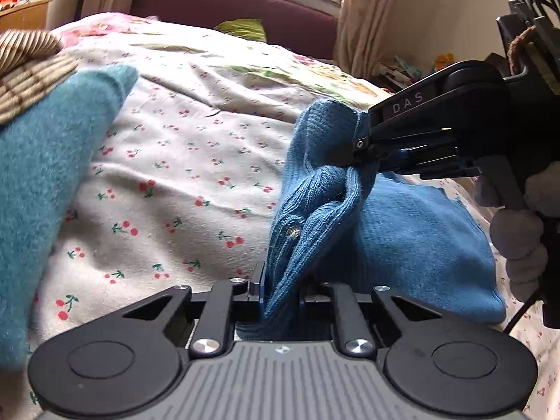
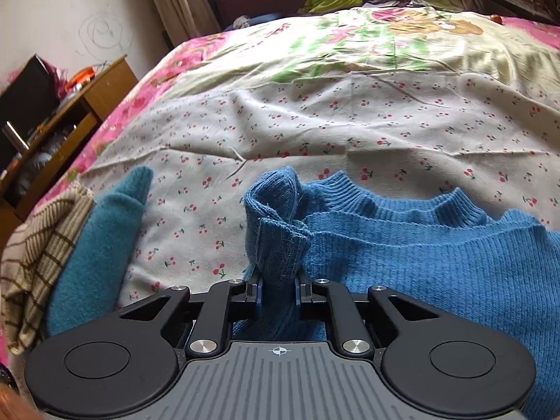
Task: Fold small clothes
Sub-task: 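Grasp the side edge with the left tool while the right tool grips beside it, then fold the gripped side over the sweater with both tools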
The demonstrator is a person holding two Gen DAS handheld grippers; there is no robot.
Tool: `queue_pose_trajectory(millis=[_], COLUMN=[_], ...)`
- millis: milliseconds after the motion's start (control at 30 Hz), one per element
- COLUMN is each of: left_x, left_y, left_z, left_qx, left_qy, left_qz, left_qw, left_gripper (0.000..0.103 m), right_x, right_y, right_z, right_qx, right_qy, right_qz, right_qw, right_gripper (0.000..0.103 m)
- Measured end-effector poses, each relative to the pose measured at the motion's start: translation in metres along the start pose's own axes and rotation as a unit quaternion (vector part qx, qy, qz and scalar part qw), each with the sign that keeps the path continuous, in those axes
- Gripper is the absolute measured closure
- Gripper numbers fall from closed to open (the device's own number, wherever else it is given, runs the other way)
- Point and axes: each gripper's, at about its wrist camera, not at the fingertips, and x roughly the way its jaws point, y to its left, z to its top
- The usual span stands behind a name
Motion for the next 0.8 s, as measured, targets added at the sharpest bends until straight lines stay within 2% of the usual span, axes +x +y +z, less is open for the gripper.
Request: queue_pose_trajectory(millis=[200, 367, 600, 800], left_x=[-0.015, -0.018, 0.008, 0.037], left_y=[-0.026, -0.064, -0.136, -0.187], left_z=[0.011, 0.025, 0.029, 0.016], left_qx=[0.007, 0.024, 0.065, 0.093], left_qy=[-0.004, -0.003, 0.023, 0.055], left_qz=[-0.033, -0.078, -0.135, -0.157], left_qw=[0.9994, 0.9967, 0.9885, 0.9817], left_gripper=[0.077, 0.077, 0.077, 0.077], right_x=[-0.027, -0.052, -0.069, -0.074], right_y=[-0.023, -0.058, -0.129, -0.178], right_z=[0.005, 0.011, 0.001, -0.011], right_qx=[0.018, 0.031, 0.070, 0.093], right_qy=[-0.027, -0.048, -0.054, -0.055], right_qz=[0.019, 0.005, -0.020, -0.033], right_qw=[0.999, 0.998, 0.996, 0.994], right_gripper=[0.090, 0.091, 0.091, 0.091])
